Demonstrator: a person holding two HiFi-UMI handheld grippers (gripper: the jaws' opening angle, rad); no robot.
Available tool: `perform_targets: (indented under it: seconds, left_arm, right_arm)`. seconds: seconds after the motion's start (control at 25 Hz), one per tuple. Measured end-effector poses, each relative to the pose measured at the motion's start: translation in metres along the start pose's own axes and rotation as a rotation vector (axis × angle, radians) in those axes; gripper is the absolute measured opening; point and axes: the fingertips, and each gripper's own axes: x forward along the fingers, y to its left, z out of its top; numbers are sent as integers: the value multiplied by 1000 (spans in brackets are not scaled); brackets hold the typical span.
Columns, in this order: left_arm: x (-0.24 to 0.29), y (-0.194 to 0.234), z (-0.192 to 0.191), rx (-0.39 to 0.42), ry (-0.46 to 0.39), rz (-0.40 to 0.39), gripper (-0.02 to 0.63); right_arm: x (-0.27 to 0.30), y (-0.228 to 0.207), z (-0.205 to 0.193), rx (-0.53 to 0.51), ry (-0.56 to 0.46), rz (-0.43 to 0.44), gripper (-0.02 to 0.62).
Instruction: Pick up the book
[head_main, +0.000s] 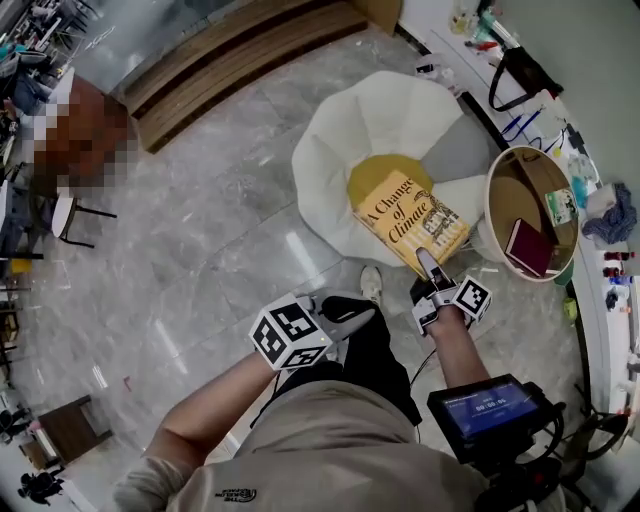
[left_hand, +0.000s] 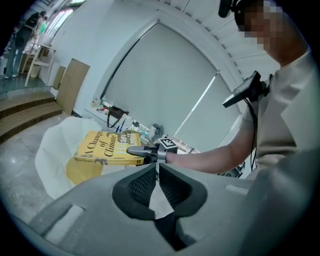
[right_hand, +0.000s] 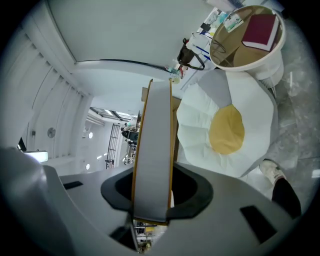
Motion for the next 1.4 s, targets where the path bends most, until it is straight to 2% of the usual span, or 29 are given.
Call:
perform_targets:
  seconds: [0.24, 0.48, 0.76, 1.12, 1.4]
  left_arm:
    - [-18, -39, -1, 20, -25, -20, 26]
    - [-37, -63, -3, 37, -51, -7, 27]
    - [-75, -110, -42, 59, -90, 29, 26]
    - [-87, -103, -37, 47, -84, 32, 26]
    - [-86, -102, -34, 69, -72, 43, 26]
  right_arm:
    - [-55, 44, -22, -26, -15, 45, 143]
    - [-101, 78, -47, -22, -19, 87, 143]
    - [-168, 103, -109, -48, -3, 130, 143]
    - [-181, 124, -114, -43, -9, 134, 144]
    - [-181, 129, -114, -68, 7, 146, 143]
